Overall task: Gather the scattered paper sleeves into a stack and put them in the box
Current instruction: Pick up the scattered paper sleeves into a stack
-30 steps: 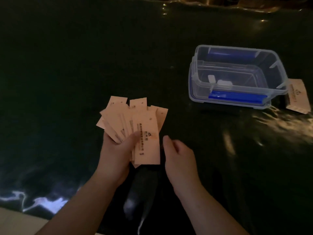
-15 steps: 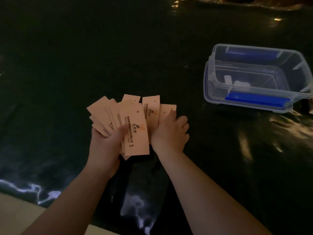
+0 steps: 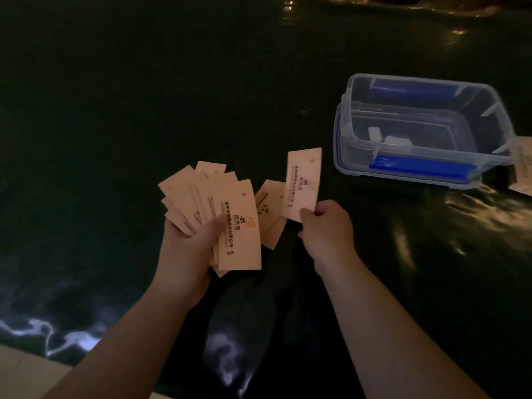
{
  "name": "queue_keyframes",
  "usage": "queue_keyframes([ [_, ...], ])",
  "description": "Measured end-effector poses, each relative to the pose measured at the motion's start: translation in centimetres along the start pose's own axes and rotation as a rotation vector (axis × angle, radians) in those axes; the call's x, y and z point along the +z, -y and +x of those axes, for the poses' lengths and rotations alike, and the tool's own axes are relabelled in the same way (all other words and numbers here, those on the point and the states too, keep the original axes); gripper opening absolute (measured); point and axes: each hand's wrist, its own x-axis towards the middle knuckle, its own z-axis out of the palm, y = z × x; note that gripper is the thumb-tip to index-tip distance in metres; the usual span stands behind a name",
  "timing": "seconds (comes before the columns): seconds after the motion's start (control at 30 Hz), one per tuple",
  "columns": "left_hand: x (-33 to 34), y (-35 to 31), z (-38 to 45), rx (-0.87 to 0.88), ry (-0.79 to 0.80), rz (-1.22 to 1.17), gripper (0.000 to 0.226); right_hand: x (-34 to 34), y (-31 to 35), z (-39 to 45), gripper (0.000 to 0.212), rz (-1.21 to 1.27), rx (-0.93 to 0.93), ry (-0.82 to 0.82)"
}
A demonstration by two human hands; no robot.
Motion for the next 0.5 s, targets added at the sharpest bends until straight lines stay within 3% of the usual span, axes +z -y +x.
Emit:
queue_keyframes([
  [0.1,2.1,0.8,-0.3,-0.020,0.069,0.014,0.071,-3.9,-0.6,-1.6,0.020,0.103,0.033,-0.018],
  [0.27,5.8,2.3,-1.1,-0.065,0.159,0.023,0.070,-9.5,-1.7,-6.1,0.021,0.181,-0.027,0.138],
  [0.5,7.5,3.8,-1.4,-0.127,0.207,-0.051,0.067,-7.9,-2.6,-7.6,0.020,0.065,0.015,0.306],
])
